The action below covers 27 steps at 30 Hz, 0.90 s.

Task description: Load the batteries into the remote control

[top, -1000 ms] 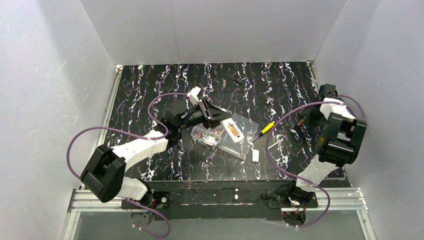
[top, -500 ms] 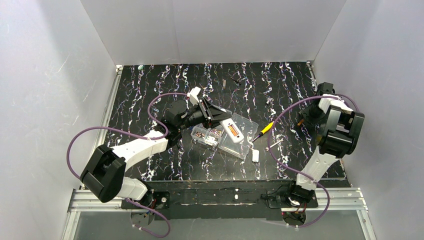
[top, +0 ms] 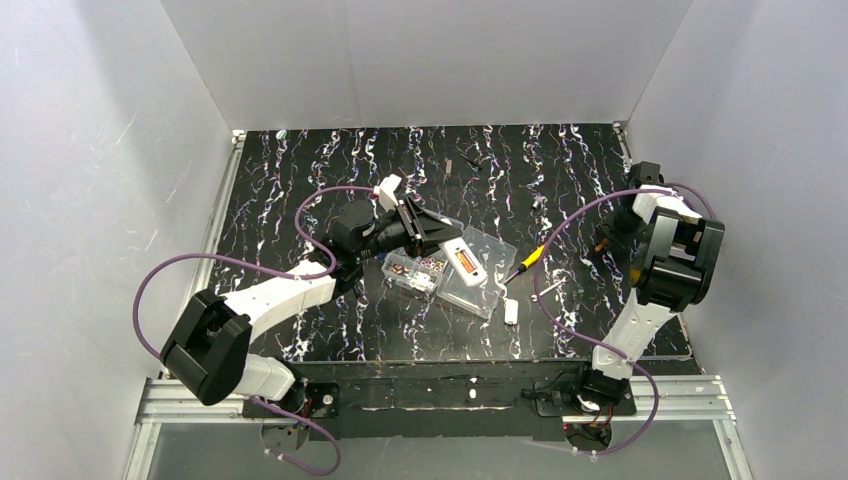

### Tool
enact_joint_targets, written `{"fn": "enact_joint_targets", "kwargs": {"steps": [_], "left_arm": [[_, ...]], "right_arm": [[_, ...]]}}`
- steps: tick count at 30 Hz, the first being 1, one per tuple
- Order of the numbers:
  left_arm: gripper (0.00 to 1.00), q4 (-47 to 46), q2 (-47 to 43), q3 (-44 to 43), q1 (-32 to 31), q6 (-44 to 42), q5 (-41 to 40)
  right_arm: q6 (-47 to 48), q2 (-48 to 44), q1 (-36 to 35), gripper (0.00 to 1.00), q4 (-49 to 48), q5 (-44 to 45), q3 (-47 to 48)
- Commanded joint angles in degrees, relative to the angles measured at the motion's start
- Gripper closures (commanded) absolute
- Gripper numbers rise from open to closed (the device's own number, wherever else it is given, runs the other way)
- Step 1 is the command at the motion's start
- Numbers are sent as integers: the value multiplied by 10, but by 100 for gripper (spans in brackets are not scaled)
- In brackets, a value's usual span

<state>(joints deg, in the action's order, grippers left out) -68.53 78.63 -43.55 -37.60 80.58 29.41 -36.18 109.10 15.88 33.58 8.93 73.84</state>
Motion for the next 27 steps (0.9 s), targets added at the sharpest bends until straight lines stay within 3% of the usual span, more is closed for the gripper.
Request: {"fn": "enact_joint_targets", "kwargs": {"steps": [1, 4, 10, 13, 17, 20, 22, 24, 27], "left_arm": [[100, -35, -35, -2, 3, -8, 16], [100, -32, -37, -1, 3, -8, 15], [100, -26, -41, 2, 3, -12, 11], [100, -23, -39, 1, 4, -15, 11], [100, -24, -32, -5, 4, -13, 9], [100, -26, -26, -13, 4, -13, 8], [100, -21, -25, -21, 4, -15, 10], [100, -10, -27, -27, 4, -22, 13], [100, 20, -37, -30, 4, -38, 16]], "right_arm": [[8, 0, -3, 67, -10, -23, 4], [18, -12, -3, 81, -19, -42, -4], [33, -105, -4, 99, -66, -83, -41], [38, -174, -4, 99, -107, -151, -63], [21, -270, -11, 99, -221, -312, -118], [7, -334, -56, 99, -285, -378, -143], [71, -363, -120, 99, -306, -430, -134], [162, -388, -181, 99, -260, -439, -105], [199, -434, -209, 99, -269, -504, -109]]}}
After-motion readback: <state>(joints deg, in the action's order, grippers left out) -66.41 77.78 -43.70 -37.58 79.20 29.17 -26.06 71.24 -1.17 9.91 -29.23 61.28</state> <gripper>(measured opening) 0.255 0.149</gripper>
